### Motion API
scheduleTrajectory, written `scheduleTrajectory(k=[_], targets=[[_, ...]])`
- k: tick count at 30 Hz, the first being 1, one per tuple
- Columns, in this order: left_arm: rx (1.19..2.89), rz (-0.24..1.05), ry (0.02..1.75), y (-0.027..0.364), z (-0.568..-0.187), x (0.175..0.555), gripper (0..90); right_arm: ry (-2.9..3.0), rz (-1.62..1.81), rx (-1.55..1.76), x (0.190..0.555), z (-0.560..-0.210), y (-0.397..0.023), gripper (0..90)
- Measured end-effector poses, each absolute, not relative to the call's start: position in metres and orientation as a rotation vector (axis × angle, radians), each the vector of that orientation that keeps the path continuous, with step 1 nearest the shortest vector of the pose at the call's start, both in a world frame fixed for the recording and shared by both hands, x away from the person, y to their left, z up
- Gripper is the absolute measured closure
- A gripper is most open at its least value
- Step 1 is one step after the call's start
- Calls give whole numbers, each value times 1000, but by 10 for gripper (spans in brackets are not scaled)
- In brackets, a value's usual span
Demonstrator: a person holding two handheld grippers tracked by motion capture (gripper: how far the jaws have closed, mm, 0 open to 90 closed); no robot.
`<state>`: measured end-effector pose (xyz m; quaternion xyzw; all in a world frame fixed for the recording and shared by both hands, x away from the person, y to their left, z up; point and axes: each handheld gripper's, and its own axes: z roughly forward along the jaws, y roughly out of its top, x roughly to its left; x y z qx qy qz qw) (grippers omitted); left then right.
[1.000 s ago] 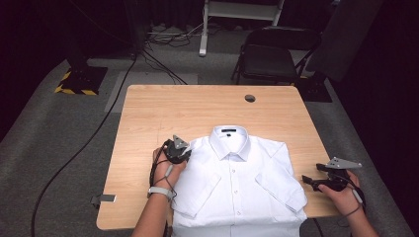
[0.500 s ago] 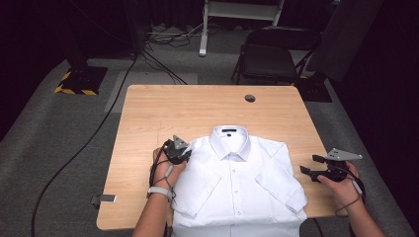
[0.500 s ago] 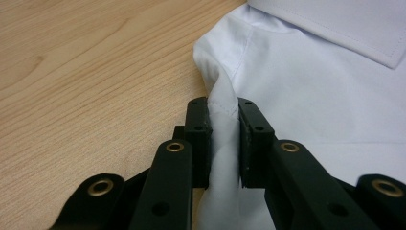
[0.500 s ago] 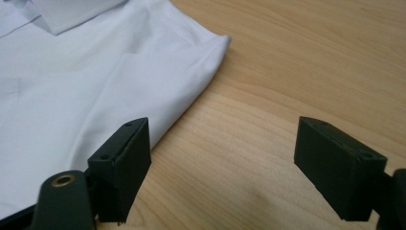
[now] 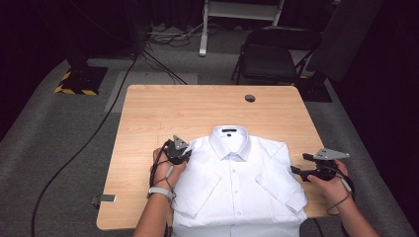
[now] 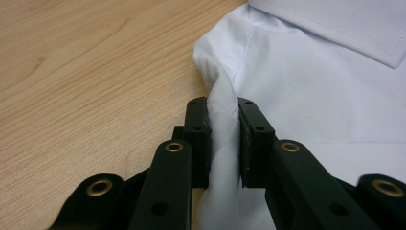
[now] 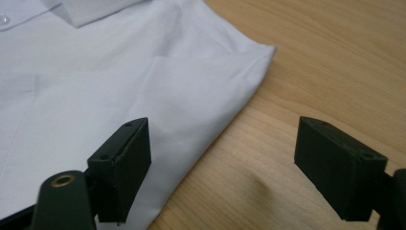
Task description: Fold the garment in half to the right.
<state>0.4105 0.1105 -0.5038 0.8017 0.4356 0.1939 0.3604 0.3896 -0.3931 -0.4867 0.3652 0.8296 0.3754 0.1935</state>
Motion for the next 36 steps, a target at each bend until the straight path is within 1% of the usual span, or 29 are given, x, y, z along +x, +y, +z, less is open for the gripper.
scheduleTrajectory(k=[9, 19, 25, 36], targets=[[2066, 501, 1123, 110, -504, 410, 767, 2379, 1014, 981, 379, -503, -377, 197], [2069, 504, 1123, 110, -504, 410, 766, 2396, 1009, 941, 376, -499, -368, 188], [2067, 501, 1123, 111, -504, 411, 764, 2424, 1009, 920, 375, -502, -361, 166], [2064, 492, 1125, 111, -504, 411, 762, 2378, 1088, 953, 395, -483, -362, 163]])
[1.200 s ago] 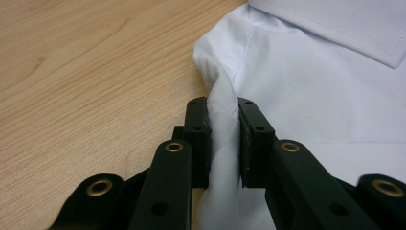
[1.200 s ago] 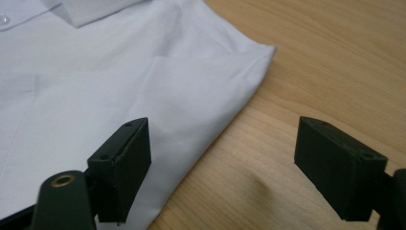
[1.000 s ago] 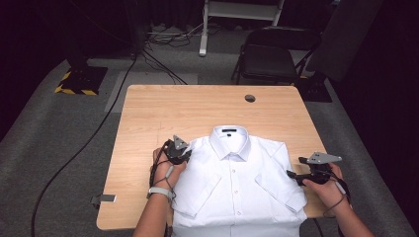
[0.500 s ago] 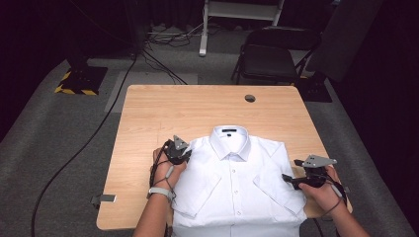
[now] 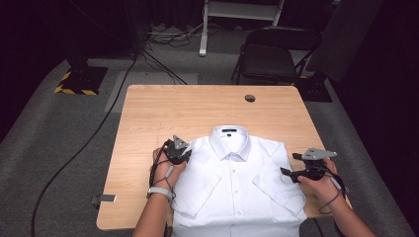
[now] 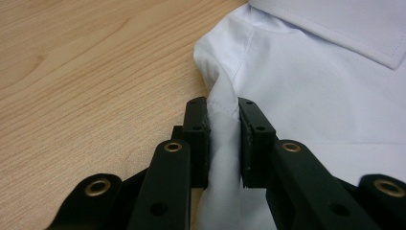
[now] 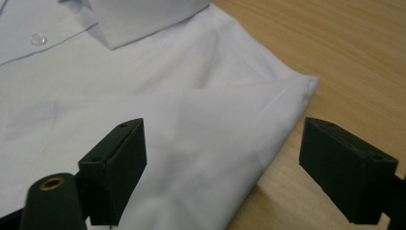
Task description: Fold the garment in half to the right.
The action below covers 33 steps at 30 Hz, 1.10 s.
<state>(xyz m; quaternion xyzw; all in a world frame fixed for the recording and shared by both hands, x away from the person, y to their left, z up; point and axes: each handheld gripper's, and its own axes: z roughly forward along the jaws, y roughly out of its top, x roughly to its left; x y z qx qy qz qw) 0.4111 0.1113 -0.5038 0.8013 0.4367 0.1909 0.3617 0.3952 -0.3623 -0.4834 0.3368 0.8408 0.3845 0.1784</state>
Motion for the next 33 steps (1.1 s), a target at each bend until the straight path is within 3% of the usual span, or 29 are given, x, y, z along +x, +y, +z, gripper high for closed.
scheduleTrajectory(k=[24, 33], targets=[[2056, 479, 1134, 112, -504, 412, 759, 2351, 1074, 1030, 458, -498, -353, 174], [2055, 458, 1125, 113, -504, 414, 755, 2395, 1072, 1038, 477, -505, -347, 261]])
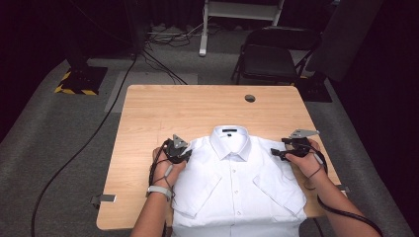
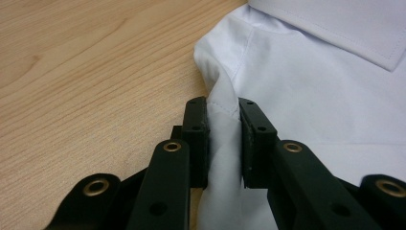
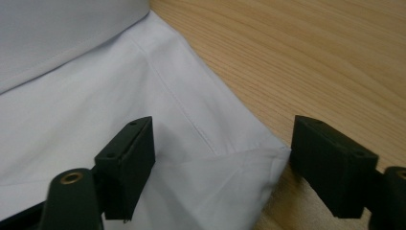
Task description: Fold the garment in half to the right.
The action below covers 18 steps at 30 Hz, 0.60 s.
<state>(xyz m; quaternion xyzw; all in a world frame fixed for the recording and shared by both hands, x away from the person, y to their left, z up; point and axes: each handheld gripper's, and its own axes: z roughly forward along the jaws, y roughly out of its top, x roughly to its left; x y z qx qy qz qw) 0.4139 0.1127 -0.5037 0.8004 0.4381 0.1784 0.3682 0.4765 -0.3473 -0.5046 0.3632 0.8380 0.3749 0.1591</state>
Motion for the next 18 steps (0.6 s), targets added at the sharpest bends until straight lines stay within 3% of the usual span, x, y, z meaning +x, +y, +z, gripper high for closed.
scheduleTrajectory(k=[3, 8, 10, 18], targets=[[2054, 459, 1128, 112, -504, 414, 755, 2403, 1081, 1029, 475, -503, -345, 418], [2037, 462, 1157, 110, -503, 414, 760, 2442, 1109, 1016, 469, -500, -341, 793], [2033, 459, 1172, 108, -503, 415, 769, 2449, 1091, 1012, 467, -499, -338, 830], [1999, 466, 1167, 109, -484, 425, 777, 2396, 1080, 980, 470, -476, -336, 837]])
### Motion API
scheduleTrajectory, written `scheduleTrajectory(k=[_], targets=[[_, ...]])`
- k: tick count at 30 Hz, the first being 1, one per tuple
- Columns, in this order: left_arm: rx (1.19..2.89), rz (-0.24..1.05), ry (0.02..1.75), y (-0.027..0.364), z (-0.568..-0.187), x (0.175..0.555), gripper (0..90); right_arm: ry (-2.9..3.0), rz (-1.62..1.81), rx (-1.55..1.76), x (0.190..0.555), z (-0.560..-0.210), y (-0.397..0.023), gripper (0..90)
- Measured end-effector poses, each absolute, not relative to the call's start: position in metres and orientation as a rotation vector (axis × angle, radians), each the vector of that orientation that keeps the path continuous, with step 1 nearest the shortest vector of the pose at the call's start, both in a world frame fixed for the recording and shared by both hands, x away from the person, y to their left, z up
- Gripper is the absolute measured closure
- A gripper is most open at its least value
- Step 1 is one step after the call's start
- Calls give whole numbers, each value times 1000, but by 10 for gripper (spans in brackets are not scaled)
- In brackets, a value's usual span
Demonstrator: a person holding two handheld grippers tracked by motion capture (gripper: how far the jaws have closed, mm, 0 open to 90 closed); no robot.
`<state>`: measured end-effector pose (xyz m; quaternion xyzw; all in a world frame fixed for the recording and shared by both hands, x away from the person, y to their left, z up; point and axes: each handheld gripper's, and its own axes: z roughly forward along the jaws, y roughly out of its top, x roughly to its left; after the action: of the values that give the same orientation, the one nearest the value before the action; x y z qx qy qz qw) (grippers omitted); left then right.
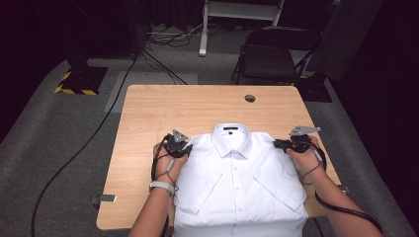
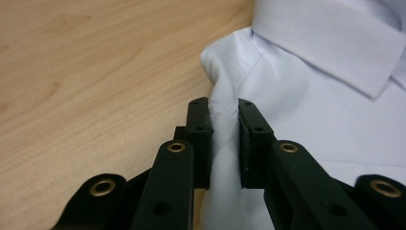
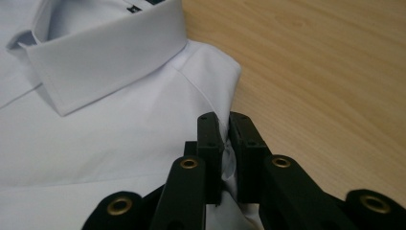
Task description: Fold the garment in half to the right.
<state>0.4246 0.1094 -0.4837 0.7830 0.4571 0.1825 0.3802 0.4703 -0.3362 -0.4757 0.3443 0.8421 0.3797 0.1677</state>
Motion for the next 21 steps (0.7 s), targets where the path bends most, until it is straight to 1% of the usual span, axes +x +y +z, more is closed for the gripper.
scheduleTrajectory(k=[10, 21], targets=[[1989, 550, 1114, 108, -443, 445, 778, 2316, 1139, 964, 488, -437, -339, 836], [1971, 621, 1103, 110, -413, 466, 779, 2244, 1177, 939, 503, -402, -341, 835]])
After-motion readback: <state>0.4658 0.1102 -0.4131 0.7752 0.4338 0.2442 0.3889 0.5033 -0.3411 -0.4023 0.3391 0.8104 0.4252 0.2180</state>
